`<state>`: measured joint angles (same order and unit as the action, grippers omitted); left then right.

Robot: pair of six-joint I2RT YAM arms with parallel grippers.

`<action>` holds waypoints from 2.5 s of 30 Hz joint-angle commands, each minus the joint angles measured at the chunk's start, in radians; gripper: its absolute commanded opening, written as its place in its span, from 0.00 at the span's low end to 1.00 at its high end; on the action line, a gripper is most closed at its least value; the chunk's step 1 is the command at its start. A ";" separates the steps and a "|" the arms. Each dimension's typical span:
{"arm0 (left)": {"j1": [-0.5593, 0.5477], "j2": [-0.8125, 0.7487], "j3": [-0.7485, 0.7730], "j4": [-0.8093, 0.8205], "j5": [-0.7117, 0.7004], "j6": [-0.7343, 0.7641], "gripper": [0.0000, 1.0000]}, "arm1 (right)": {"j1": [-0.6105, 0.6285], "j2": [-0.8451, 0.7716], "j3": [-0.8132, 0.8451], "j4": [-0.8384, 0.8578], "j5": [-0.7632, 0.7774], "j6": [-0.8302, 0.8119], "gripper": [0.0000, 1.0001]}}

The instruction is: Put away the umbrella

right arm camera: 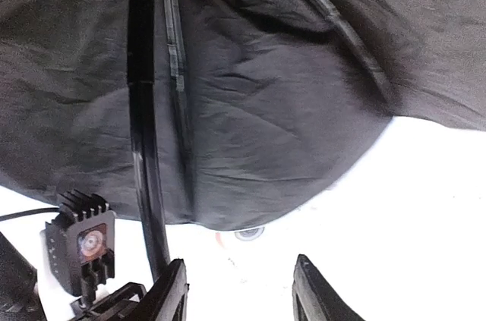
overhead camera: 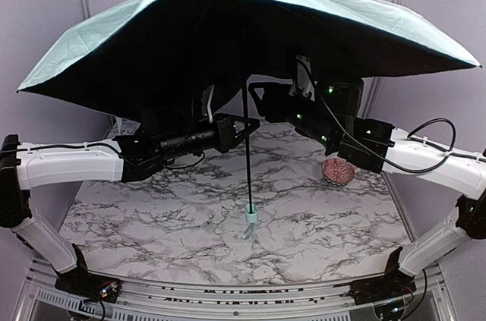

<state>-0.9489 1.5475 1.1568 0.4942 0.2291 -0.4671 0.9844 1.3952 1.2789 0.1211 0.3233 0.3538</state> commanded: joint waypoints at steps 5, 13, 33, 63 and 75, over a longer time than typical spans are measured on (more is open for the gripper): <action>-0.016 -0.024 0.046 -0.040 -0.061 0.063 0.00 | 0.002 0.068 0.171 0.044 -0.053 -0.110 0.49; -0.026 -0.022 0.059 -0.066 -0.057 0.086 0.00 | 0.003 0.141 0.270 0.027 -0.092 -0.143 0.54; -0.039 -0.022 0.048 -0.071 -0.050 0.151 0.00 | -0.012 0.173 0.313 -0.036 0.023 -0.063 0.00; 0.020 -0.041 -0.123 0.110 0.138 0.017 0.00 | -0.034 0.051 0.272 0.117 -0.071 0.054 0.00; -0.026 -0.035 -0.094 0.152 0.078 0.055 0.00 | -0.054 0.062 0.227 0.254 0.000 0.015 0.24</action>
<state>-0.9585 1.5333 1.0462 0.5968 0.3492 -0.4232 0.9440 1.4864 1.4876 0.2409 0.2737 0.4076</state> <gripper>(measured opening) 0.048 0.200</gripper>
